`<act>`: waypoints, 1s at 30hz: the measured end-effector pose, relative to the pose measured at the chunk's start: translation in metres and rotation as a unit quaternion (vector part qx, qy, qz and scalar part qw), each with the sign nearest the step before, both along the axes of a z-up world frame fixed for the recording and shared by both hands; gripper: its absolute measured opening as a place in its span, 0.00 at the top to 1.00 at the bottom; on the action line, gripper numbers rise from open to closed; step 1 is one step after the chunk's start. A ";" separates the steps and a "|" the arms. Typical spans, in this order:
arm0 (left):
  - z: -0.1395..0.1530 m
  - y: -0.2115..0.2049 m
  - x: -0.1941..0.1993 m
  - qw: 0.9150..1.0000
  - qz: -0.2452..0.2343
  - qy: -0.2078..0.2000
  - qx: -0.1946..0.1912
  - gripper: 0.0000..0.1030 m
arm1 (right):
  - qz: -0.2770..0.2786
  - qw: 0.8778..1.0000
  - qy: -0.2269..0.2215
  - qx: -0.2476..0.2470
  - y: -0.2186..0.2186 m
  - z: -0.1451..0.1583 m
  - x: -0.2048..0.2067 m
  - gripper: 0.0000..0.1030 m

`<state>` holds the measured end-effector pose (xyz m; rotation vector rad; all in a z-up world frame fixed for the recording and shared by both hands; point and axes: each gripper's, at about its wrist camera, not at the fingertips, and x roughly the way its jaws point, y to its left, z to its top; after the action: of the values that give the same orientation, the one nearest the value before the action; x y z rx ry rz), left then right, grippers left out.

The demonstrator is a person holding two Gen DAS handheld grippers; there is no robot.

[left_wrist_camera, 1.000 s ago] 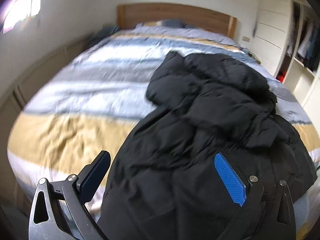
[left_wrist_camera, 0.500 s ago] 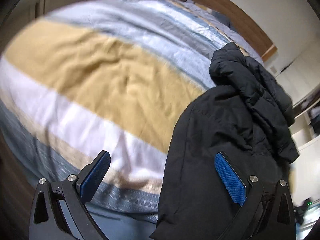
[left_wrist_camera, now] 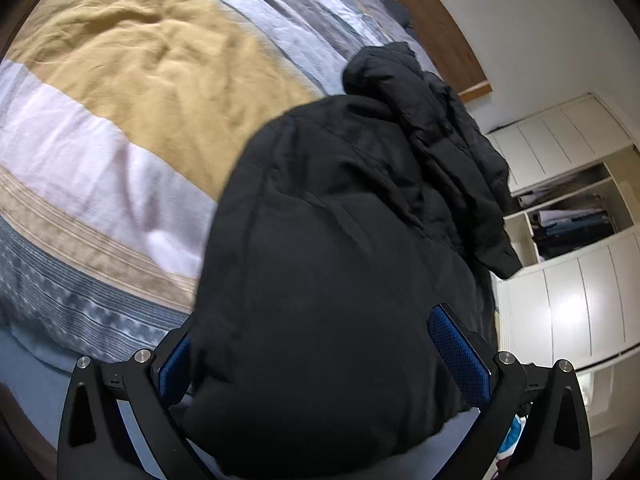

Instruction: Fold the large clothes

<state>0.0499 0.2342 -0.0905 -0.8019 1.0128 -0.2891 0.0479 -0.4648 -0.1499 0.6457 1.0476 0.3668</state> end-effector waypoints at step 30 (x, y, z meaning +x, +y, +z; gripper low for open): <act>0.126 -0.035 0.045 0.987 -0.054 -0.134 -0.070 0.84 | -0.026 0.971 -0.187 0.150 -0.018 0.113 0.014 0.86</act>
<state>0.0948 0.1990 0.0355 -0.8115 0.7896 -0.5515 0.0621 -0.4826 -0.0367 0.8355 0.6185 0.5836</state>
